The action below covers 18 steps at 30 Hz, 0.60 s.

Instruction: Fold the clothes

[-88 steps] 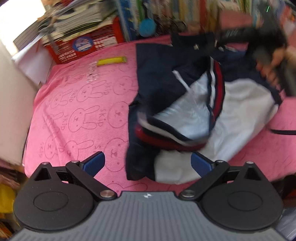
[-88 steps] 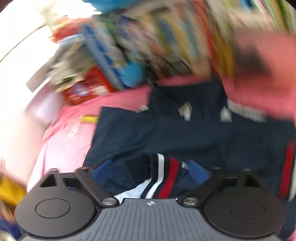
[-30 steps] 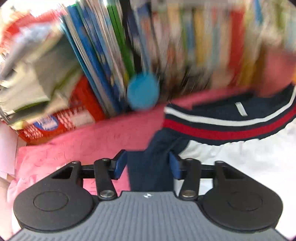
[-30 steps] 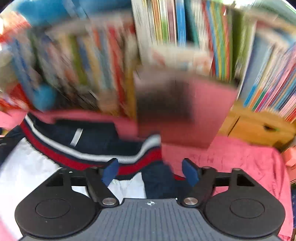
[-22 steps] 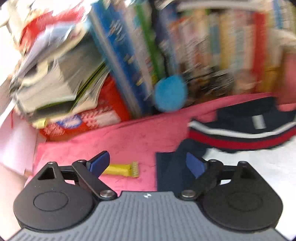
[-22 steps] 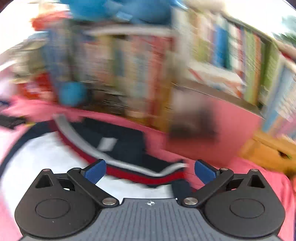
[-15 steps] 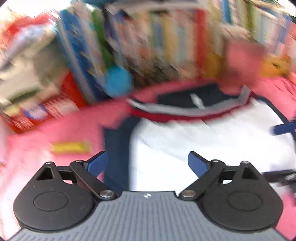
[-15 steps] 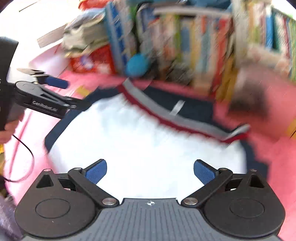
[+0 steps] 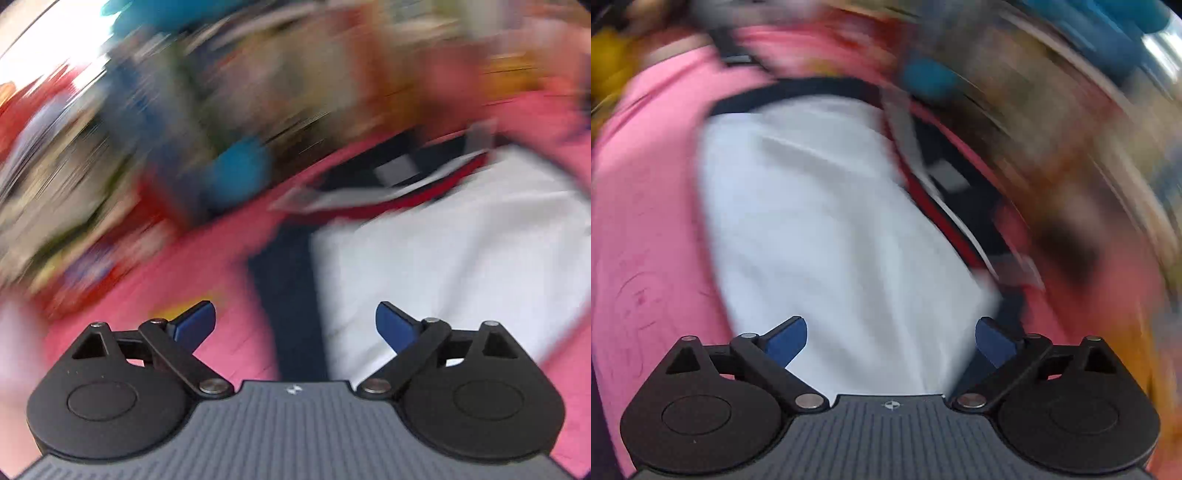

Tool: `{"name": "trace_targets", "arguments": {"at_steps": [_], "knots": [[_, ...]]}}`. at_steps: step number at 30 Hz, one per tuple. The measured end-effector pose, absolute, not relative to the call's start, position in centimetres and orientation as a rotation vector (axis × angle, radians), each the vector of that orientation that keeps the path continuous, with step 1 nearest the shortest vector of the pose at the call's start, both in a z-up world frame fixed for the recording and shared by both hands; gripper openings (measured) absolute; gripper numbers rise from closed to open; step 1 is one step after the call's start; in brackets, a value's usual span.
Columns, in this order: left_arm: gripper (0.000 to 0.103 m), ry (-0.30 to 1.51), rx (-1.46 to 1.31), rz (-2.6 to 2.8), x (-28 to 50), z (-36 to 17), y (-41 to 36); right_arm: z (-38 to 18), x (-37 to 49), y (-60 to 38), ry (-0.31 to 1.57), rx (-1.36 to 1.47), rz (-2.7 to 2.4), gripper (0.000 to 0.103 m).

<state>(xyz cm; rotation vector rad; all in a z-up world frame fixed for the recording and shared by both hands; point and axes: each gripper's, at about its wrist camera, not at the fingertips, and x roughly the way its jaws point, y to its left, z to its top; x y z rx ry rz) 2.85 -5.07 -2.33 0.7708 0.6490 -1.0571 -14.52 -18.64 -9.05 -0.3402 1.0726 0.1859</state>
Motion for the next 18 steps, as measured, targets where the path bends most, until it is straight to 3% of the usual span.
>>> {"name": "trace_targets", "arguments": {"at_steps": [4, 10, 13, 15, 17, 18], "knots": [[0.096, 0.568, 0.881, -1.261, 0.1, -4.0, -8.7, -8.2, -13.0, -17.6, 1.039, -0.49, 0.347, 0.099], [0.093, 0.706, 0.915, -1.235, 0.1, -9.5, -11.4, -12.0, -8.4, -18.4, 1.104, -0.517, 0.546, 0.095], [0.093, 0.759, 0.948, -1.199, 0.3, -11.2, -11.0, -13.0, -4.5, -22.4, 1.153, -0.429, 0.497, 0.1], [0.093, 0.744, 0.975, -1.176, 0.2, -11.6, -10.7, -12.7, -2.1, -25.7, 1.141, -0.312, 0.396, 0.082], [0.093, 0.729, 0.962, -1.17, 0.7, -11.1, -11.3, -12.0, -0.5, -28.7, 1.105, -0.188, 0.299, 0.07], [0.093, 0.723, 0.95, -1.169, 1.1, -10.8, -11.7, -11.7, -0.3, -29.2, 1.087, -0.17, 0.254, 0.069]]}}
